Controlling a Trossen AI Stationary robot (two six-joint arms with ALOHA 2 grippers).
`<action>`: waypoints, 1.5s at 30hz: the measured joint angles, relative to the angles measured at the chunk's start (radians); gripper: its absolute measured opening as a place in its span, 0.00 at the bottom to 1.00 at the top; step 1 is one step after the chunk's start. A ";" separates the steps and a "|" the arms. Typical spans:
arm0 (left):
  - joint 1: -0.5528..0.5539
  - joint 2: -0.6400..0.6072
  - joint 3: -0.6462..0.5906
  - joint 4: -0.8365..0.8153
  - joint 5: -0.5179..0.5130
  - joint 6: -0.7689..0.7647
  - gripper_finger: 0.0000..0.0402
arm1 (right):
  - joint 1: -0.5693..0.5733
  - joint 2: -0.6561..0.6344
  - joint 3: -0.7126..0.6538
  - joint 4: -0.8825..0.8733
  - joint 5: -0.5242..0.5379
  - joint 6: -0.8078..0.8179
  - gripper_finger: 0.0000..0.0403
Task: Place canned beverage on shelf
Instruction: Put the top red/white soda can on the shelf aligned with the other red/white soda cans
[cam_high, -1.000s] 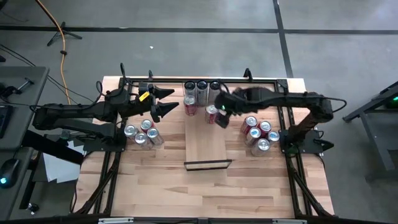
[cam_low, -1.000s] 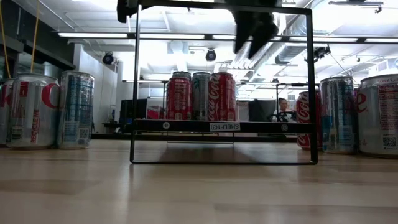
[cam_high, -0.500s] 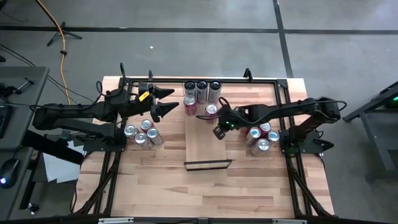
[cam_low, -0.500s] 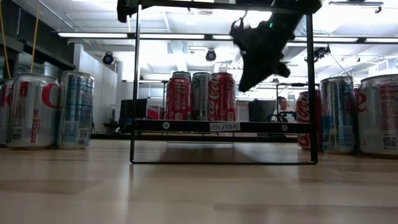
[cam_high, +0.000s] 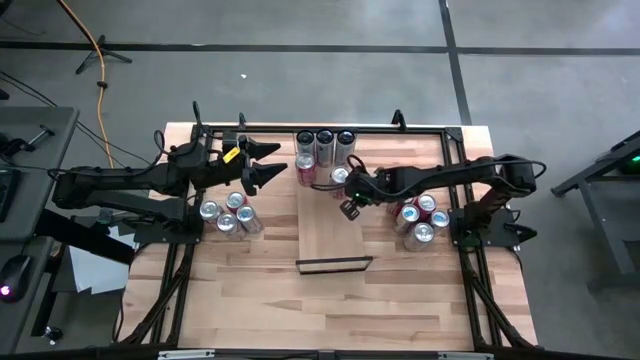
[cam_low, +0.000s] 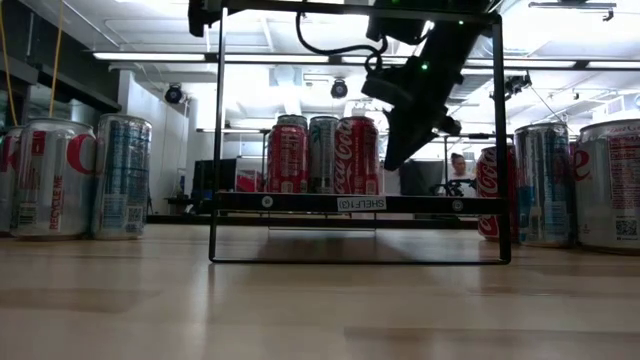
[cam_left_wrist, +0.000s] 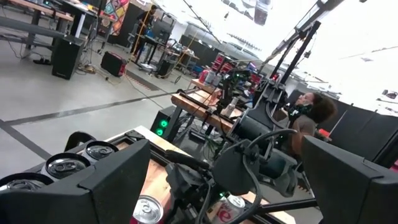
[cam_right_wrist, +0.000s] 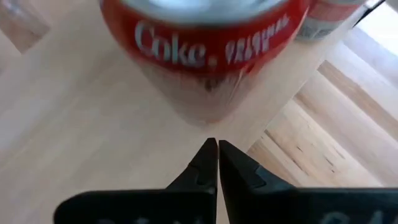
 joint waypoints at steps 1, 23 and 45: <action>0.000 0.000 0.000 0.000 0.000 0.000 0.90 | 0.000 0.002 0.000 0.013 0.000 0.000 0.00; 0.000 0.000 0.000 -0.001 0.000 0.001 0.90 | -0.020 0.005 0.000 0.305 0.015 -0.105 0.00; 0.000 0.000 0.000 0.006 0.000 0.000 0.90 | -0.034 0.037 0.001 0.185 0.022 -0.228 0.00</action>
